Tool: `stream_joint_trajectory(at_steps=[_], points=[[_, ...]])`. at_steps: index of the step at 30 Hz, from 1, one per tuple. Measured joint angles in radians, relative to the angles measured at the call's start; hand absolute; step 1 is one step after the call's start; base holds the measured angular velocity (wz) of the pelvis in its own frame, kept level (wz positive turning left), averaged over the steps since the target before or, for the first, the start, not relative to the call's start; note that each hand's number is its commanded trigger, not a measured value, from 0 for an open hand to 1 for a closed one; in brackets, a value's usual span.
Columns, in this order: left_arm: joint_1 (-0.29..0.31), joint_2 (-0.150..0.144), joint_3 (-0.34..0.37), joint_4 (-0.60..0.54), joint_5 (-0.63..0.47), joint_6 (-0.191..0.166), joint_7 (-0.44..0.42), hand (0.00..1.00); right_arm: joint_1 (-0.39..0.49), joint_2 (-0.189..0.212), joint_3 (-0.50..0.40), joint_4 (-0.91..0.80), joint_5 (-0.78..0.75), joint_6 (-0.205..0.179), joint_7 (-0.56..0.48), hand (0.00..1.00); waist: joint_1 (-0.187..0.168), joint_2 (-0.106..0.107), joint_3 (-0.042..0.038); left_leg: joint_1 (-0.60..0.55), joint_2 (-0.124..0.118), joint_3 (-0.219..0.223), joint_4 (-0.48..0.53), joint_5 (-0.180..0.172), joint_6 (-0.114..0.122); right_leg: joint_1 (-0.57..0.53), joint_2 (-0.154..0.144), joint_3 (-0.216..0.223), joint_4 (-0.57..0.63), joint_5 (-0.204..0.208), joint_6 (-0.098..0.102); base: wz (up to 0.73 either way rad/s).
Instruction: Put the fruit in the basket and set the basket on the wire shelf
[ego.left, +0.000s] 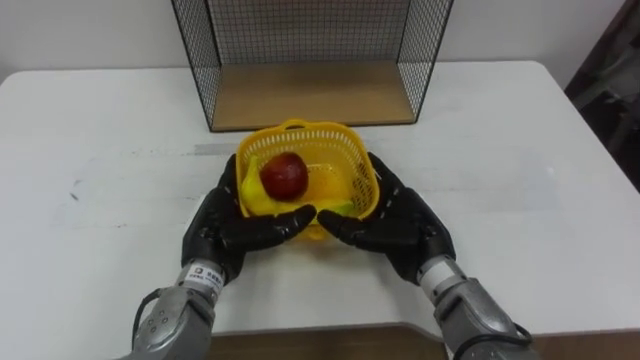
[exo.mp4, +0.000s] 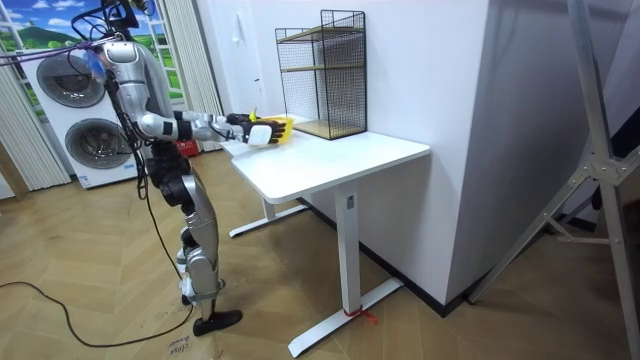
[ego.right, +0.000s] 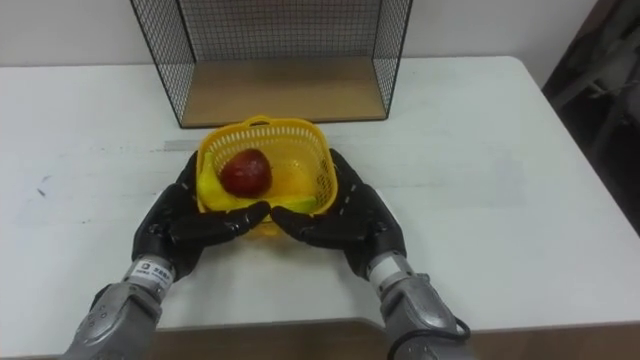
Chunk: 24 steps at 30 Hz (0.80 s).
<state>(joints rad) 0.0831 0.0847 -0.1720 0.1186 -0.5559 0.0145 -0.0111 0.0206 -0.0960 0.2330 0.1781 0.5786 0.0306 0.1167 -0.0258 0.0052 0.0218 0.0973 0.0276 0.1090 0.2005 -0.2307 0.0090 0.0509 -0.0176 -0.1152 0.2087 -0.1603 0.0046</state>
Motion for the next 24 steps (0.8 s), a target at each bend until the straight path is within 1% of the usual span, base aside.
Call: stream_joint_trajectory(at_steps=[3,7,12,20,24], points=[[-0.005,0.001,-0.015,0.0,0.001,0.0,0.0,0.0,-0.006,-0.007,-0.001,0.0,0.0,0.0,-0.014,0.0,-0.007,0.002,-0.0014,0.002,0.001,0.005,-0.001,0.0,0.0,-0.001,0.001,0.005,0.0,0.0,0.0,-0.05],[-0.006,0.001,-0.021,0.0,0.001,0.001,0.0,0.0,-0.022,-0.008,0.0,0.0,-0.019,0.0,-0.033,0.0,-0.024,0.003,-0.0021,0.002,0.002,0.017,-0.001,0.0,0.0,-0.003,0.003,0.013,-0.001,0.001,-0.001,-0.06],[-0.008,0.004,-0.028,0.0,0.002,0.002,0.0,0.0,-0.039,-0.009,-0.001,0.0,-0.038,0.0,-0.05,0.0,-0.026,0.004,-0.0023,0.016,0.003,0.027,-0.002,0.0,0.0,0.0,0.004,0.024,-0.002,0.002,-0.001,-0.07],[-0.012,0.004,-0.029,0.0,0.002,0.003,0.0,0.0,-0.041,-0.006,0.0,-0.001,-0.038,0.0,-0.064,0.0,-0.026,0.002,-0.0027,0.017,0.004,0.027,-0.002,0.0,0.0,0.0,0.004,0.024,0.001,0.003,-0.001,0.0],[-0.046,0.003,-0.028,0.0,0.009,0.003,0.003,0.0,-0.041,-0.005,-0.007,-0.032,-0.038,-0.001,-0.084,0.0,-0.025,0.001,-0.003,0.016,0.004,0.027,0.001,0.0,0.0,0.0,0.004,0.024,0.002,0.004,-0.001,0.0]])
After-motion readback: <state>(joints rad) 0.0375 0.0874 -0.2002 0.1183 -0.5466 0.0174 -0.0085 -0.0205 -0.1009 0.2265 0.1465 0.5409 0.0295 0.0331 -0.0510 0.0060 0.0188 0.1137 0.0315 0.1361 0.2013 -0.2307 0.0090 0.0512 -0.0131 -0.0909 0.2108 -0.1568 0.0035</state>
